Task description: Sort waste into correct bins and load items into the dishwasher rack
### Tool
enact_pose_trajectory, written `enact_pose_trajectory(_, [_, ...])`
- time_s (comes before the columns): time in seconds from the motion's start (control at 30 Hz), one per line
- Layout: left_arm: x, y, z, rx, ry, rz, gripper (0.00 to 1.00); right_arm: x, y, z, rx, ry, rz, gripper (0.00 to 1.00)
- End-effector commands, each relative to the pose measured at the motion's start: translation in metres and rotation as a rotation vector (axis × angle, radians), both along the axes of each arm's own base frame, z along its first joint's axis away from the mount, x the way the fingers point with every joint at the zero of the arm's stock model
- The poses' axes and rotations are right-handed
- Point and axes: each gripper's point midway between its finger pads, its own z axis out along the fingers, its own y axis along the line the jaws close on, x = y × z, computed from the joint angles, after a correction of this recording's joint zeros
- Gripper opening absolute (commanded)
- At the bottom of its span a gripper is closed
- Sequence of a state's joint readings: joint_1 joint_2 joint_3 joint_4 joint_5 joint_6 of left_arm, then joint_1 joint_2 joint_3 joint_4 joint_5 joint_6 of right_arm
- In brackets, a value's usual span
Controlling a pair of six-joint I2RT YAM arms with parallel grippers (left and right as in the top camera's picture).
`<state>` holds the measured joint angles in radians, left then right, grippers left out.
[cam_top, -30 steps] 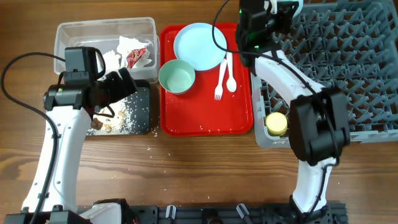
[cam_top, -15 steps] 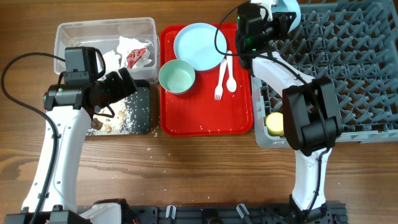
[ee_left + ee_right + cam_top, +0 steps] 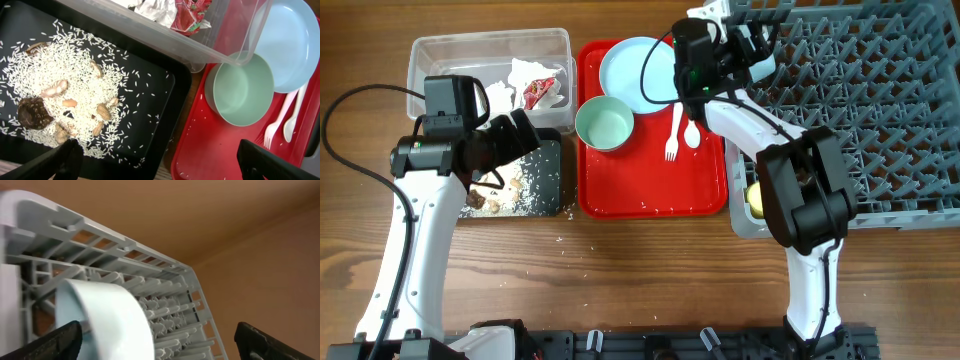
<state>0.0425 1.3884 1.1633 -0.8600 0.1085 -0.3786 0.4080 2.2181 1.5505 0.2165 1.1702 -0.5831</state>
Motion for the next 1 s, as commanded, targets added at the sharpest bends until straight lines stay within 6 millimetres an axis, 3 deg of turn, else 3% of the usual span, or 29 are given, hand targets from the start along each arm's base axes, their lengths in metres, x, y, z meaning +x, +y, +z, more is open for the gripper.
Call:
enact_pose_trajectory(0.0, [0.003,0.004,0.005,0.013,-0.017,0.003,1.00,0.001,0.039,-0.004,0.009,0.021,0.109,1.00])
enact_pose_trajectory(0.13, [0.003,0.004,0.005,0.013,-0.017,0.002,1.00,-0.001,0.071,0.014,0.113,-0.030,0.210,1.00])
enact_pose_trajectory(0.2, [0.003,0.004,0.005,0.013,-0.017,0.002,1.00,-0.006,0.089,0.012,0.221,0.003,0.295,1.00])
enact_pose_trajectory(0.3, [0.003,0.004,0.005,0.013,-0.017,0.003,1.00,-0.036,0.139,-0.006,0.657,0.163,0.475,1.00])
enact_pose_trajectory(0.37, [0.003,0.004,0.005,0.013,-0.017,0.002,1.00,-0.060,0.168,-0.004,0.945,0.239,0.518,0.98])
enact_pose_trajectory(0.43, [0.003,0.004,0.005,0.013,-0.017,0.002,1.00,-0.089,0.196,0.002,1.251,0.321,0.494,0.95])
enact_pose_trajectory(0.5, [0.003,0.004,0.005,0.013,-0.017,0.002,1.00,-0.113,0.213,-0.008,1.465,0.427,0.401,0.95])
enact_pose_trajectory(0.63, [0.003,0.004,0.005,0.013,-0.017,0.003,1.00,-0.132,0.226,-0.043,1.504,0.533,0.314,0.86])
enact_pose_trajectory(0.67, [0.003,0.004,0.005,0.013,-0.017,0.002,1.00,-0.136,0.227,-0.058,1.502,0.561,0.272,0.77])
enact_pose_trajectory(0.83, [0.003,0.004,0.005,0.013,-0.017,0.003,1.00,-0.148,0.226,-0.113,1.575,0.620,0.020,0.56])
enact_pose_trajectory(0.97, [0.003,0.004,0.005,0.013,-0.017,0.003,1.00,-0.156,0.228,-0.134,1.589,0.673,-0.034,0.39])
